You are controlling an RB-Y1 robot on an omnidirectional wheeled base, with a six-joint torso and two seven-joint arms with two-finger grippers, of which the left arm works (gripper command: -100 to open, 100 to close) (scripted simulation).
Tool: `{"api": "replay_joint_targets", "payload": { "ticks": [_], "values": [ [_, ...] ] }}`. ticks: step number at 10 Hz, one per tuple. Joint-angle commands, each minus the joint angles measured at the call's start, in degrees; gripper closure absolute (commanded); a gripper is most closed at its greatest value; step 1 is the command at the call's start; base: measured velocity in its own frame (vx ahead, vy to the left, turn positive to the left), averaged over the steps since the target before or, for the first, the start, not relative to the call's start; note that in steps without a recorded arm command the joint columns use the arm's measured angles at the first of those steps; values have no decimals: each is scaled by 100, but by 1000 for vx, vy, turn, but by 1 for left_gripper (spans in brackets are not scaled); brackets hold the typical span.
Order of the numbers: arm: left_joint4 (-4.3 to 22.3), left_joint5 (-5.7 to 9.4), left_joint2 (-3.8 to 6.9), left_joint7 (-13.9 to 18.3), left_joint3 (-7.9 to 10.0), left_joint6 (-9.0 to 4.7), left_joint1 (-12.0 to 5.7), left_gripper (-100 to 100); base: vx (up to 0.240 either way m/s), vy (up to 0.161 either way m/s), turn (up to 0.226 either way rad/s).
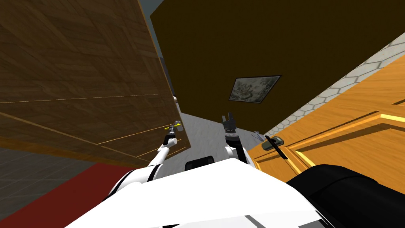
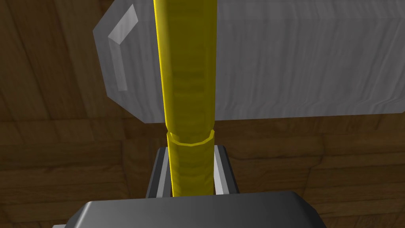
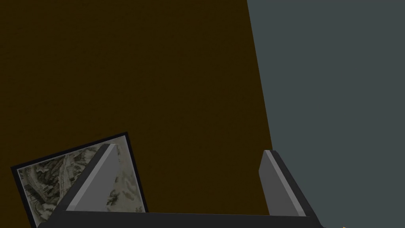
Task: Push the door open
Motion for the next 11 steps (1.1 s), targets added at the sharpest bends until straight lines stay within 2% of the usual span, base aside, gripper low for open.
{"api": "replay_joint_targets", "payload": {
  "ticks": [1, 5, 6, 11],
  "values": [
    [-224, 32, 21, -112, 133, 113, 82, 100, 125, -60, 44],
    [-158, 130, 133, -200, 404, 76, 97, 100, 168, -96, 70],
    [-158, 130, 133, -200, 404, 76, 97, 100, 138, -63, 49],
    [-97, 220, 236, -280, 651, 42, 111, 100, 161, -77, 53]
  ]
}}
